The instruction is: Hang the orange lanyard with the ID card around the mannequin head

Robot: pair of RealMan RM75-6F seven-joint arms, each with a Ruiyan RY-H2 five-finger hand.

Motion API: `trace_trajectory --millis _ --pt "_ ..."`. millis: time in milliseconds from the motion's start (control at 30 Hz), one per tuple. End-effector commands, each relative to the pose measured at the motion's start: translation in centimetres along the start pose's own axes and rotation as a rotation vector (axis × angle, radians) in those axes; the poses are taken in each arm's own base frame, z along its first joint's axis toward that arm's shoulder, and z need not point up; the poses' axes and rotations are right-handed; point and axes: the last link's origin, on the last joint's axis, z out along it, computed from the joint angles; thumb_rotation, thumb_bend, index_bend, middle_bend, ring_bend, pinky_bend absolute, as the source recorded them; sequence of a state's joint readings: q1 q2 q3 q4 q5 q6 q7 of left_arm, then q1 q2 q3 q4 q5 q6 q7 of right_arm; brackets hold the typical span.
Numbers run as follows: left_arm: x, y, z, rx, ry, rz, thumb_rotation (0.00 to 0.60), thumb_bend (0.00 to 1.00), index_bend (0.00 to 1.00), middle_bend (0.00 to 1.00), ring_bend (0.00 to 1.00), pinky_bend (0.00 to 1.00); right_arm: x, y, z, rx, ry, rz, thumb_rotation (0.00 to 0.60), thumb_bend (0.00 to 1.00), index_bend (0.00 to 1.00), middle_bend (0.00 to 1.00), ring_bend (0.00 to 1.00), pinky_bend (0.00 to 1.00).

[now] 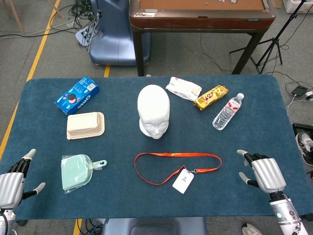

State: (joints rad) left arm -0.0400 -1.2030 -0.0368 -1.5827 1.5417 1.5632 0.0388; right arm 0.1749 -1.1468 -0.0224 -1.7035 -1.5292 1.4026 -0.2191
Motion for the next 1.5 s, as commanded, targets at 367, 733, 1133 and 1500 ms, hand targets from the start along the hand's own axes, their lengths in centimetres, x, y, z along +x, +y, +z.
trace_trajectory --millis 367,733,1133,1500 --pt "-0.1 -0.2 -0.2 0.004 0.004 -0.001 0.6 0.14 0.03 0.14 0.23 0.33 0.3 -2.7 1.9 0.099 0.003 -0.04 0.6 0.27 0.26 0.61 0.59 0.62" --pt "0.0 -0.8 -0.6 0.011 0.007 -0.006 0.6 0.14 0.03 0.14 0.23 0.33 -2.3 -9.0 9.0 0.194 -0.078 -0.107 0.6 0.27 0.41 0.89 0.89 0.89" --pt "-0.1 -1.7 -1.2 0.033 0.001 -0.011 0.6 0.14 0.03 0.14 0.23 0.33 -6.5 -12.4 13.8 0.166 -0.202 -0.146 0.6 0.27 0.44 0.9 0.91 0.9" --pt "-0.2 -2.1 -1.4 0.043 -0.002 -0.013 0.6 0.14 0.03 0.14 0.23 0.33 -8.5 -12.9 15.6 0.131 -0.245 -0.17 0.6 0.27 0.49 0.9 0.91 0.9"
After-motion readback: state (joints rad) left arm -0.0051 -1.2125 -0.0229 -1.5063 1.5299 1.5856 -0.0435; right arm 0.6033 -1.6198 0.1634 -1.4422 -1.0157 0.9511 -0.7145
